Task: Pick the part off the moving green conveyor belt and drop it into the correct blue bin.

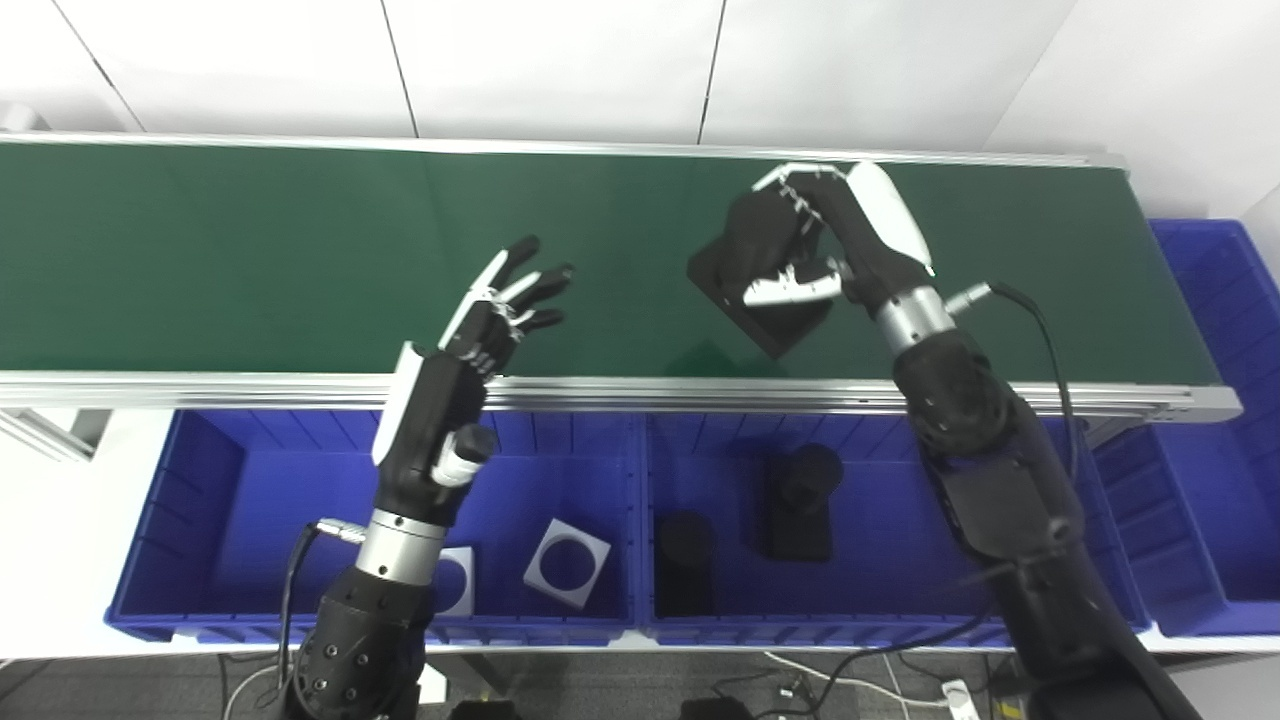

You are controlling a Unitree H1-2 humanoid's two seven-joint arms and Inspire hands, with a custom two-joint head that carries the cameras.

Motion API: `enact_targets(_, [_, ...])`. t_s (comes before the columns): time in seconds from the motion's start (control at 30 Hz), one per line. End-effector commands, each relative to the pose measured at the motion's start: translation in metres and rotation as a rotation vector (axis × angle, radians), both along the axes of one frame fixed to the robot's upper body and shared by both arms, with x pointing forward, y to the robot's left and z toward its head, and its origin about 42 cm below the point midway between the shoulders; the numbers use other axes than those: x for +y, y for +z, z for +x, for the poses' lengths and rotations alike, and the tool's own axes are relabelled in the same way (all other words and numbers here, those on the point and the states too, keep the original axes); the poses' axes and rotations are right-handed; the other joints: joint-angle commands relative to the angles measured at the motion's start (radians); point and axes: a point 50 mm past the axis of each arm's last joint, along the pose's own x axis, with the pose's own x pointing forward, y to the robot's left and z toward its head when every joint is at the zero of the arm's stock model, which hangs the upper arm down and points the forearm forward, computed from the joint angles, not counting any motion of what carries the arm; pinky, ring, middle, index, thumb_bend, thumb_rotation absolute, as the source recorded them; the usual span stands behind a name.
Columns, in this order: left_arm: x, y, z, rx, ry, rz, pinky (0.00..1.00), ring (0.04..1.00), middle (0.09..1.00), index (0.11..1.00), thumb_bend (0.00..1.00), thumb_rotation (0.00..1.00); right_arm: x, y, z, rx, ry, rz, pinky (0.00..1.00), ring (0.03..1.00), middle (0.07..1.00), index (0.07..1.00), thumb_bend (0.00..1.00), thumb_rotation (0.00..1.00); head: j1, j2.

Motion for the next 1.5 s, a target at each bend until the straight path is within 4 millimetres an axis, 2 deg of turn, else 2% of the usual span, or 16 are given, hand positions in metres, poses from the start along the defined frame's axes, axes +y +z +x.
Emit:
enact_targets(0.0, [-0.004, 0.01, 0.006, -0.049, -0.019, -0.008, 0.8, 0.859, 0.838, 0.921, 0.84, 0.93, -0.016, 0.026, -0.003, -0.067, -0.03, 0.002, 0.26, 0.334, 0.43, 0.531, 0.52, 0.0, -0.006, -0.011])
enact_targets(0.17, [-0.004, 0.009, 0.008, -0.051, -0.025, -0.021, 0.82, 0.87, 0.842, 0.924, 0.83, 0.93, -0.04, 0.027, -0.029, -0.086, -0.048, -0.044, 0.29, 0.352, 0.434, 0.521, 0.52, 0.0, -0.014, -0.024])
enact_targets(0.43, [-0.003, 0.003, 0.007, -0.023, -0.035, -0.043, 0.84, 0.874, 0.841, 0.929, 0.85, 0.93, -0.07, 0.029, -0.068, -0.062, -0.093, -0.091, 0.27, 0.333, 0.426, 0.522, 0.52, 0.0, -0.017, -0.047])
enact_targets(0.6, [0.0, 0.004, 0.006, -0.022, -0.04, -0.058, 0.84, 0.869, 0.842, 0.93, 0.81, 0.92, -0.092, 0.022, -0.09, -0.048, -0.122, -0.106, 0.3, 0.354, 0.432, 0.522, 0.52, 0.0, -0.043, -0.07])
enact_targets(0.73, [0.002, 0.003, 0.006, -0.026, -0.036, -0.044, 0.81, 0.862, 0.84, 0.937, 0.81, 0.95, -0.107, 0.016, -0.105, -0.006, -0.13, -0.172, 0.3, 0.373, 0.479, 0.558, 0.51, 0.0, -0.046, -0.073])
enact_targets(0.87, [0.003, 0.001, 0.007, -0.025, -0.036, -0.037, 0.83, 0.865, 0.845, 0.944, 0.84, 0.96, -0.125, 0.008, -0.114, 0.033, -0.095, -0.294, 0.33, 0.383, 0.477, 0.548, 0.51, 0.0, -0.043, -0.073])
enact_targets(1.1, [0.003, 0.002, 0.007, -0.029, -0.038, -0.041, 0.81, 0.858, 0.838, 0.944, 0.82, 0.96, -0.151, -0.009, -0.118, 0.102, -0.093, -0.357, 0.29, 0.364, 0.457, 0.547, 0.51, 0.0, -0.04, -0.07])
enact_targets(1.3, [0.004, 0.003, 0.007, -0.041, -0.024, -0.017, 0.81, 0.85, 0.828, 0.944, 0.82, 0.97, -0.16, -0.025, -0.119, 0.18, -0.086, -0.435, 0.28, 0.36, 0.448, 0.549, 0.51, 0.0, -0.029, -0.07])
enact_targets(1.4, [0.004, 0.004, 0.007, -0.037, -0.021, -0.018, 0.82, 0.85, 0.826, 0.94, 0.83, 0.96, -0.161, -0.035, -0.119, 0.212, -0.081, -0.454, 0.31, 0.366, 0.454, 0.551, 0.51, 0.0, -0.03, -0.069])
enact_targets(1.47, [0.004, 0.004, 0.007, -0.037, -0.025, -0.021, 0.79, 0.844, 0.826, 0.94, 0.82, 0.96, -0.162, -0.044, -0.118, 0.215, -0.066, -0.468, 0.34, 0.381, 0.457, 0.545, 0.51, 0.0, -0.03, -0.069])
